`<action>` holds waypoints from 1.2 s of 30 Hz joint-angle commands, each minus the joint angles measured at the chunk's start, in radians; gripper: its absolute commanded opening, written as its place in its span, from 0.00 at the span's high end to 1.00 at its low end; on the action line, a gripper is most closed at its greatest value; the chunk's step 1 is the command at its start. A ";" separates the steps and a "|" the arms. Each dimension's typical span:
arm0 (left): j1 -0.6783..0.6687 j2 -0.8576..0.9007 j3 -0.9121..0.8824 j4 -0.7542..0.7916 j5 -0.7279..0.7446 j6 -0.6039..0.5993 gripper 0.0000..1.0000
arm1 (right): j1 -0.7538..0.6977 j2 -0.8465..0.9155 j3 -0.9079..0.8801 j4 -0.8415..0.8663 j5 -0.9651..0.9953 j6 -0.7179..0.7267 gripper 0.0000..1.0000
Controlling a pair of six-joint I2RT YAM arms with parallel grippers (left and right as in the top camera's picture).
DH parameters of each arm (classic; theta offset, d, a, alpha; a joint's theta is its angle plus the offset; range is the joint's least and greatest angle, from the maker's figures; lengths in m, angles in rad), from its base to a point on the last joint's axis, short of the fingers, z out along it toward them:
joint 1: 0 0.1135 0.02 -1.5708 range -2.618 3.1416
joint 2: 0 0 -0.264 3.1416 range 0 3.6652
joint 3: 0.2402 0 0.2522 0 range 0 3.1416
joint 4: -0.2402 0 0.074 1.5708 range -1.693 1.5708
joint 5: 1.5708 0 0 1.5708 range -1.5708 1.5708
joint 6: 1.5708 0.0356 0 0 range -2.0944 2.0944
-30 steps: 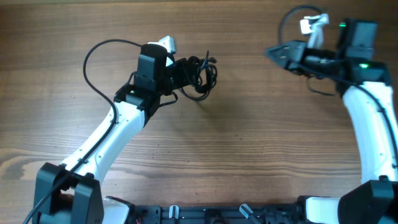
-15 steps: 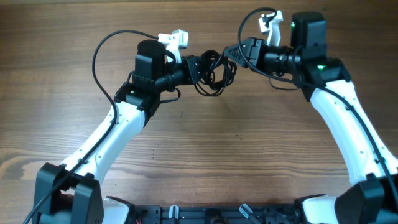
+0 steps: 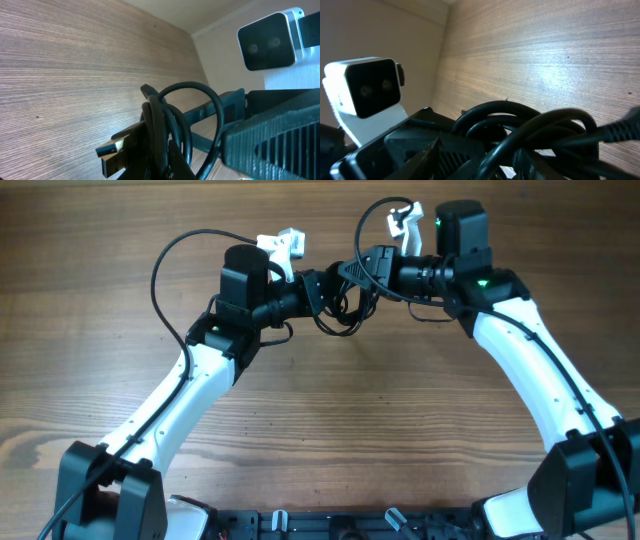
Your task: Untangle cables
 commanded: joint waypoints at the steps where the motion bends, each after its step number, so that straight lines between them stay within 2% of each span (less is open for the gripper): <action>1: -0.036 -0.010 0.006 0.013 0.049 -0.006 0.96 | 0.027 0.060 0.018 0.014 -0.017 0.022 0.55; 13: -0.068 -0.010 0.006 0.023 0.071 -0.002 0.96 | 0.041 0.184 0.018 0.045 0.009 0.021 0.75; 17: -0.068 -0.010 0.006 0.044 0.098 -0.002 0.96 | 0.047 0.209 0.018 0.046 0.012 0.021 0.86; 19: -0.067 -0.010 0.006 0.043 0.097 -0.002 0.96 | 0.047 0.210 0.018 0.045 0.019 0.003 0.95; 21: -0.065 -0.010 0.006 0.039 0.079 -0.002 0.96 | 0.045 0.210 0.018 0.046 0.019 -0.004 0.96; 25: -0.066 -0.010 0.006 -0.002 -0.047 -0.002 0.96 | 0.021 0.199 0.018 0.032 0.012 -0.044 0.96; 28: -0.066 -0.010 0.006 -0.133 -0.285 -0.003 0.96 | -0.031 0.154 0.018 -0.013 -0.005 -0.095 0.96; 32: -0.065 -0.010 0.006 -0.283 -0.503 -0.007 0.96 | -0.155 0.068 0.018 -0.018 -0.228 -0.187 0.96; 36: -0.065 -0.010 0.006 -0.319 -0.543 -0.006 0.96 | -0.248 0.040 0.018 -0.015 -0.378 -0.188 0.96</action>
